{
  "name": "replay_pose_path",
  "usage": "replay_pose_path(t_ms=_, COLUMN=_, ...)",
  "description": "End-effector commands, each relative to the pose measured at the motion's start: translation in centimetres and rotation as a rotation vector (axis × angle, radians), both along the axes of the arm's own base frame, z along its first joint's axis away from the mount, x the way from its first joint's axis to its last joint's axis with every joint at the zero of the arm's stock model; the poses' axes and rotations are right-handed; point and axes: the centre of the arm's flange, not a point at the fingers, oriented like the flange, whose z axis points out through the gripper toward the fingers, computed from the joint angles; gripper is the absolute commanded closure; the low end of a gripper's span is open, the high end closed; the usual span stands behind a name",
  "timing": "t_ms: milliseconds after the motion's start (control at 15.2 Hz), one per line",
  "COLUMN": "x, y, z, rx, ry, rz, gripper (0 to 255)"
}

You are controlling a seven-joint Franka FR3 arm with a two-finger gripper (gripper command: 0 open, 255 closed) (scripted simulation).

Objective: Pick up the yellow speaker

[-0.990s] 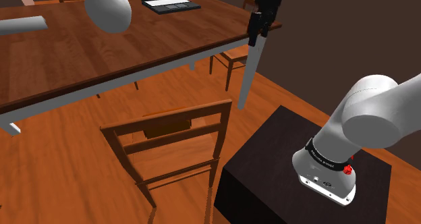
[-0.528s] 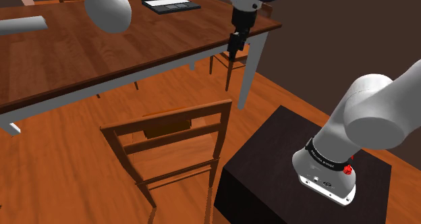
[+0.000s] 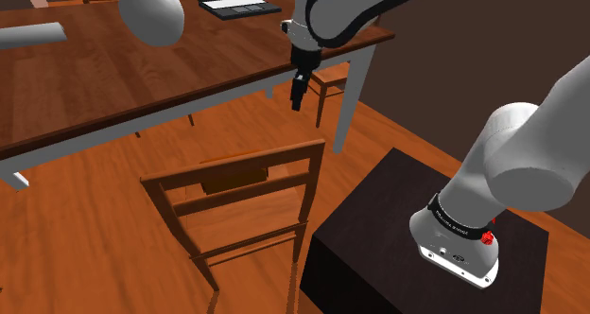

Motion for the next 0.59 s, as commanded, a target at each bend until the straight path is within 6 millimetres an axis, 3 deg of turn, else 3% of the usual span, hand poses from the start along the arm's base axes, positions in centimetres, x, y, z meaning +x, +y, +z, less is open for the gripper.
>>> replay_pose_path(t_ms=0, x=1.3, y=1.5, z=-1.7, rx=0.005, ry=-0.007, rz=0.058, gripper=0)
replay_pose_path(t_ms=528, x=4.9, y=8.0, z=-8.6, rx=0.022, ry=-0.029, rz=0.284, gripper=0)
